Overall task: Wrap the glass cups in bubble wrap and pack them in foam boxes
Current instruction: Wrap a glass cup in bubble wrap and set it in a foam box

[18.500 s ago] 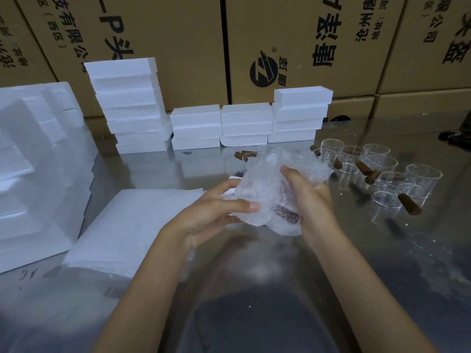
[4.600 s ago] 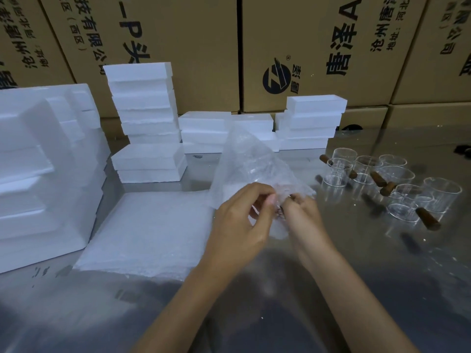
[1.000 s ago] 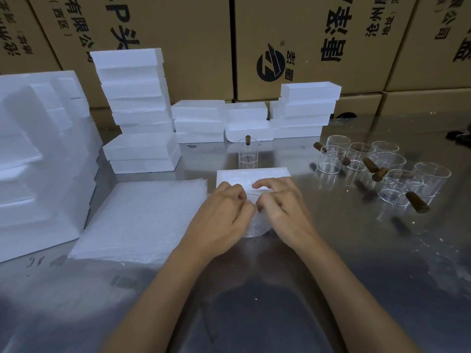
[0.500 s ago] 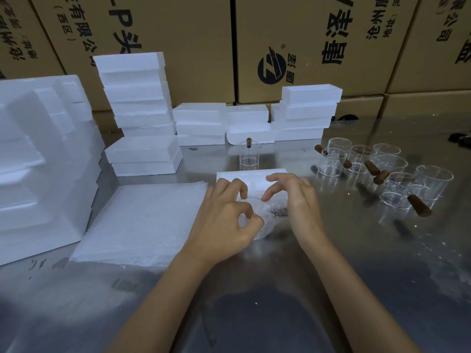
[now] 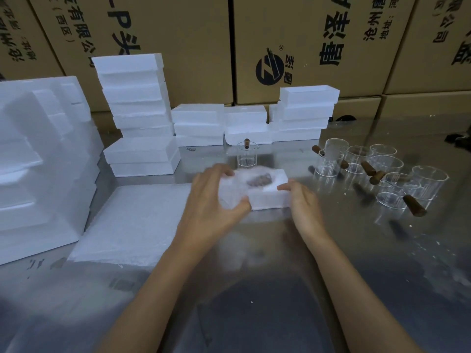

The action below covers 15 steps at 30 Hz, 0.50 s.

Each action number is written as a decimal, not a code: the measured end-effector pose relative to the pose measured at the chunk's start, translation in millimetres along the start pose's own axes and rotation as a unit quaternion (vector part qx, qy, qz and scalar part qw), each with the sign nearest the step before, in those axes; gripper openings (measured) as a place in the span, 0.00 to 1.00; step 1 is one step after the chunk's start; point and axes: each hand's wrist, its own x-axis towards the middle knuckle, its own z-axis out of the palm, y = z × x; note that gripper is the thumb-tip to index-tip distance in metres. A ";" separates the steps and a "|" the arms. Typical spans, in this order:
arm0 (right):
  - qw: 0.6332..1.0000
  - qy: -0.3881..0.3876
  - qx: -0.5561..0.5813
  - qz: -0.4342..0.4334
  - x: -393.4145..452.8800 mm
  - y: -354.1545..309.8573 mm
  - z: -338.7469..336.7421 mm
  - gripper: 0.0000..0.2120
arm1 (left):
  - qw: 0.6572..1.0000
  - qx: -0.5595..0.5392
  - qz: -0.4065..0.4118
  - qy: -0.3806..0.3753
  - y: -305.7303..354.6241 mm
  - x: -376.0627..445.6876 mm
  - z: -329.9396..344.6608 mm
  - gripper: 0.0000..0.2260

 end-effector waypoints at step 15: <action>0.997 0.031 -0.071 -0.018 2.2 5.5 5.2 0.04 | 0.979 0.126 0.000 -0.160 -31.4 54.3 37.4 0.22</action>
